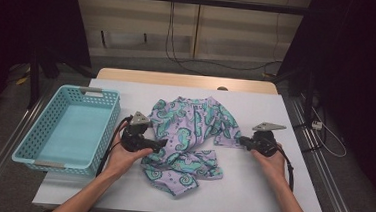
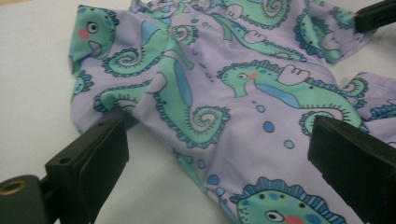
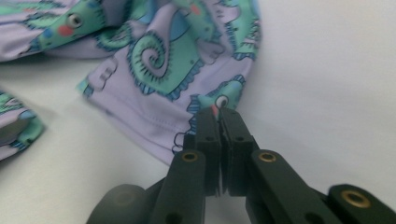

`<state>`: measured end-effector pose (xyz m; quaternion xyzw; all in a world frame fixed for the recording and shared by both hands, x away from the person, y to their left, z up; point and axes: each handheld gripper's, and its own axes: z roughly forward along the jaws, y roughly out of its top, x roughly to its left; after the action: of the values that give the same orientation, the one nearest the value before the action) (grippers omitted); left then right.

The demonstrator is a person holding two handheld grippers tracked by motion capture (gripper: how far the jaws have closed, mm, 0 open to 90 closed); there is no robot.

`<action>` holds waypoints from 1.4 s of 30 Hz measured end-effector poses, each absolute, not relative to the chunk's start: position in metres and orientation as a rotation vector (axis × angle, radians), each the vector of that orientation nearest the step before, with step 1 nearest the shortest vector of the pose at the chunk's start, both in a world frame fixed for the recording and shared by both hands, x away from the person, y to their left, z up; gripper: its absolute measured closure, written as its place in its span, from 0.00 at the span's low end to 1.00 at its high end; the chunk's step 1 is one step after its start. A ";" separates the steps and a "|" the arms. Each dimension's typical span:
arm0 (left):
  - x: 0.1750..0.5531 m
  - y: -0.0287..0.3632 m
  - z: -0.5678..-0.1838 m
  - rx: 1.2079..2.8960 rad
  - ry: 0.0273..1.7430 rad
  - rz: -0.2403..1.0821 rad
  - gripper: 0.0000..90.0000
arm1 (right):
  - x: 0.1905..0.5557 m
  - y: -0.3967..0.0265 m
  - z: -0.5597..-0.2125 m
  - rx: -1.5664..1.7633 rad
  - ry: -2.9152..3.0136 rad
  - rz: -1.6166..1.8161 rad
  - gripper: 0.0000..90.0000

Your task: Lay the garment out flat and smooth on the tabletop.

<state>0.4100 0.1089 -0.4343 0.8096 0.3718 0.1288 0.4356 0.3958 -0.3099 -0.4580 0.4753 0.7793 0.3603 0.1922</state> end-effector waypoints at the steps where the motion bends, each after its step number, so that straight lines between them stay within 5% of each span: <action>1: 0.410 0.109 -0.434 2.015 0.925 0.321 0.06 | 0.396 -0.313 -0.457 1.347 2.175 1.012 0.98; 19: 0.419 0.108 -0.438 1.963 0.972 0.354 0.08 | 0.431 -0.376 -0.446 1.457 1.982 0.880 0.98; 24: 0.420 0.110 -0.440 1.968 0.977 0.359 0.08 | 0.428 -0.384 -0.446 1.465 1.939 0.847 0.85; 42: 0.420 0.111 -0.441 1.999 0.975 0.356 0.11 | 0.389 -0.322 -0.457 1.240 2.242 0.919 0.86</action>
<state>0.4199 0.1115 -0.4413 0.8012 0.3907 0.1426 0.4303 0.3893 -0.3223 -0.4573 0.4457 0.8056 0.3303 0.2081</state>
